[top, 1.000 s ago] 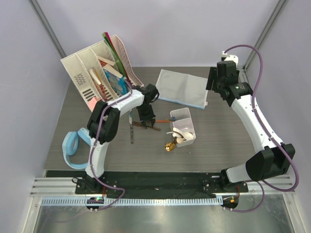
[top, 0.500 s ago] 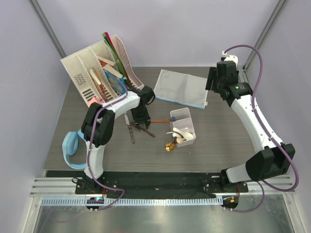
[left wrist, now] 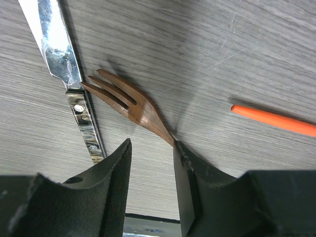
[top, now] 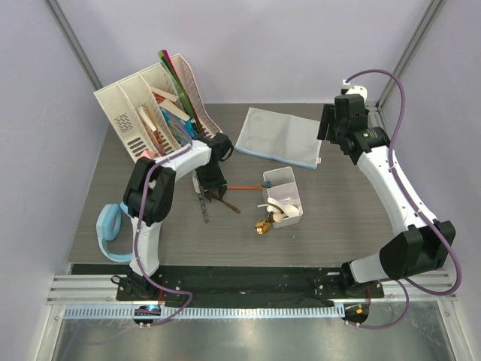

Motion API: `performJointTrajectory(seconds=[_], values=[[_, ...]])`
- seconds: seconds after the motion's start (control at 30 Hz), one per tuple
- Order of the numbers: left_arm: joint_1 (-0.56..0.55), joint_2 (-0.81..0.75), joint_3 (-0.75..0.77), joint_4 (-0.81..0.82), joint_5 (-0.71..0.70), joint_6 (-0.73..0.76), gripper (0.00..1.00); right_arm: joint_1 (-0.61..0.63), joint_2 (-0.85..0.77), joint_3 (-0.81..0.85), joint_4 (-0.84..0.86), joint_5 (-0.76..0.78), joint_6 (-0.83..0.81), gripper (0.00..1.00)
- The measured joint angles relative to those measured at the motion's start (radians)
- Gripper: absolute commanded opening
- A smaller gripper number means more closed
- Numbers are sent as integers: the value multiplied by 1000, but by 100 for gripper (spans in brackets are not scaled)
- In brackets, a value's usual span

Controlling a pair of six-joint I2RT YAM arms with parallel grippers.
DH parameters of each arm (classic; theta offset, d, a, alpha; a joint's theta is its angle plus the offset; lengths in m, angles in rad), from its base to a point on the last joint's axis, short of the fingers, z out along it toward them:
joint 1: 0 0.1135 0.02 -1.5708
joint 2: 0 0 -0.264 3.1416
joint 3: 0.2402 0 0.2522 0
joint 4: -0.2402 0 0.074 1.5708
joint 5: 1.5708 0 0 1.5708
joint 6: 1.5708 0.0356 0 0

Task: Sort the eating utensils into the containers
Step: Pick up the fork at the center of the board.

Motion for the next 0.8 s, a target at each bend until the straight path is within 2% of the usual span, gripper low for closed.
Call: performJointTrajectory(seconds=[0.8], values=[[0,47,42,24,9,4,39,-2,0,2,0,0,3,74]])
